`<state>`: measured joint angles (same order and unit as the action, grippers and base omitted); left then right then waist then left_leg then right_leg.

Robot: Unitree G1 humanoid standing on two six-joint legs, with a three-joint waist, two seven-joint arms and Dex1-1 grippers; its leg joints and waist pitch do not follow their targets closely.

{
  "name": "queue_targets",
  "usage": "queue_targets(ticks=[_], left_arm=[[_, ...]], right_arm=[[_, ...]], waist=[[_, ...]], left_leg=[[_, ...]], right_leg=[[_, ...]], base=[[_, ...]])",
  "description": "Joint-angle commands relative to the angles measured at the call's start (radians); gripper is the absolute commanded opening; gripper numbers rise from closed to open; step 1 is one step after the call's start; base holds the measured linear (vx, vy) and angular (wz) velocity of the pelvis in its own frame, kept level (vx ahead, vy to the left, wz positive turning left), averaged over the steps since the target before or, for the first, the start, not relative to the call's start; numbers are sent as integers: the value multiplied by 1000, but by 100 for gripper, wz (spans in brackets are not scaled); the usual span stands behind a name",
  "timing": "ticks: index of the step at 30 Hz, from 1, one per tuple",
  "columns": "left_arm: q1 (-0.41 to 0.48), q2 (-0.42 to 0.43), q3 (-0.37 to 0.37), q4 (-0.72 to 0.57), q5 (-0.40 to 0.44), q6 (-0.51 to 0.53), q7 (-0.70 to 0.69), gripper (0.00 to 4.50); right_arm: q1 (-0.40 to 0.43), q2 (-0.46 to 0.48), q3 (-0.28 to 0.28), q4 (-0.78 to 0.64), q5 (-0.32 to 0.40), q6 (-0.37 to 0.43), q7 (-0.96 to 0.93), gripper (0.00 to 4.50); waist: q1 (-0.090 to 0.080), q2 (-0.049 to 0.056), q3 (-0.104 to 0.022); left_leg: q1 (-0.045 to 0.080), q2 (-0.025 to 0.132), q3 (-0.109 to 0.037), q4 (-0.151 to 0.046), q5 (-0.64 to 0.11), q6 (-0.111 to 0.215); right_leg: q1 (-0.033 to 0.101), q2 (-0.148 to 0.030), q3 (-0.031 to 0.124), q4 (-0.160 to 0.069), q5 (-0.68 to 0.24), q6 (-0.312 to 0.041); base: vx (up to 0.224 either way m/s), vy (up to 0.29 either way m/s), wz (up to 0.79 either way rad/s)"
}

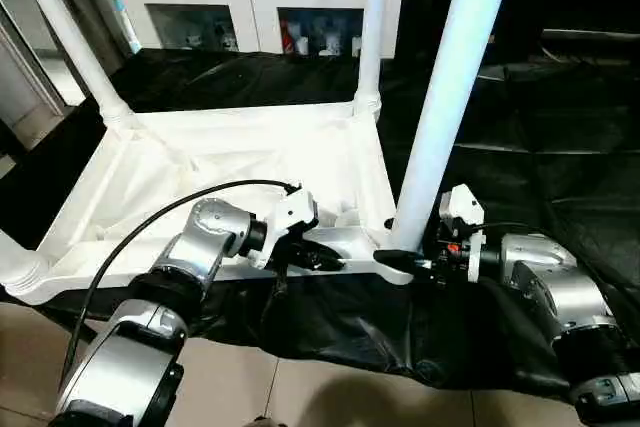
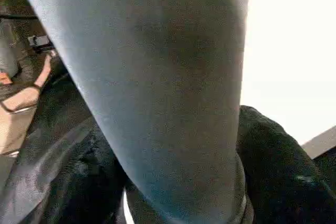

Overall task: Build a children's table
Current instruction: Rotate leg to tighten

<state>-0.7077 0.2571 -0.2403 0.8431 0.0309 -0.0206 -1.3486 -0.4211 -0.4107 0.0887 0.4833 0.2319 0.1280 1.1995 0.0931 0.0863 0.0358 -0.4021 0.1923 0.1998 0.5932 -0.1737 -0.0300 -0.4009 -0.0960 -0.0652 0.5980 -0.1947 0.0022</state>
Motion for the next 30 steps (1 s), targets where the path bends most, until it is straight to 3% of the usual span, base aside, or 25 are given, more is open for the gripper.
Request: queue_targets(ticks=[1,4,7,10,11,14,16,17,20,22,24,26,30], left_arm=[[15,6,-13,-9,-7,15,-12,0],[17,-6,-3,-14,-15,20,7,0],[-1,-36,19,15,-5,14,116,0],[-35,-77,48,67,10,9,271,0],[-45,-92,57,81,10,12,314,0],[-76,-147,70,115,14,9,432,0],[-86,-171,73,126,16,8,480,0],[-92,-183,76,134,17,6,507,0],[-101,-224,76,150,18,0,554,0],[-102,-232,74,152,18,-2,554,0],[-96,-236,65,149,17,-9,524,0],[-83,-222,57,135,17,-14,476,0],[-69,-195,43,122,16,-23,405,0]], right_arm=[[12,0,21,-31,13,12,23,263],[32,11,30,-46,12,23,12,259],[47,53,11,-35,-11,6,-95,257],[37,115,-30,18,-42,9,-279,256],[33,136,-40,39,-56,0,-339,256],[15,210,-65,114,-102,-4,-558,256],[4,240,-77,145,-117,4,-652,256],[-2,256,-84,160,-127,8,-703,256],[-30,312,-103,210,-141,-10,-824,256],[-37,323,-98,219,-145,-25,-828,256],[-42,345,-104,211,-103,-31,-765,312],[-42,338,-104,184,-71,-22,-694,328],[-38,296,-67,154,-80,-27,-611,347]], waist=[[3,-21,-66],[4,-19,-68],[6,-19,-66],[-1,-19,-58],[-3,-14,-58],[-15,-17,-49],[-18,-18,-46],[-20,-5,-44],[-34,-12,-44],[-36,-11,-46],[-35,-12,-48],[-32,-13,-49],[-30,-14,-51]], left_leg=[[27,45,-19,-61,-154,112],[27,44,-19,-58,-125,122],[26,43,-19,-59,-133,118],[33,42,-20,-69,-224,63],[34,42,-21,-71,-239,51],[36,38,-25,-81,-310,6],[42,38,-30,-85,-339,-14],[43,36,-31,-88,-354,-19],[52,32,-32,-92,-405,-31],[48,34,-32,-92,-387,-20],[44,34,-30,-92,-370,-4],[39,35,-29,-91,-340,17],[37,36,-26,-88,-307,31]], right_leg=[[49,-57,31,-52,-45,-282],[49,-56,31,-48,-7,-283],[45,-57,30,-50,-20,-281],[42,-60,32,-68,-174,-254],[42,-60,32,-70,-203,-249],[38,-60,33,-87,-334,-201],[35,-62,34,-94,-388,-179],[35,-62,35,-95,-400,-172],[31,-62,34,-107,-441,-159],[35,-60,36,-104,-392,-165],[38,-59,37,-100,-344,-175],[44,-61,37,-96,-306,-189],[47,-61,35,-91,-273,-199]], base=[[0,0,0],[0,0,0],[0,0,0],[0,0,0],[0,0,0],[0,0,0],[0,0,0],[0,0,0],[0,0,0],[0,0,0],[0,0,0],[0,0,0],[0,0,0]])
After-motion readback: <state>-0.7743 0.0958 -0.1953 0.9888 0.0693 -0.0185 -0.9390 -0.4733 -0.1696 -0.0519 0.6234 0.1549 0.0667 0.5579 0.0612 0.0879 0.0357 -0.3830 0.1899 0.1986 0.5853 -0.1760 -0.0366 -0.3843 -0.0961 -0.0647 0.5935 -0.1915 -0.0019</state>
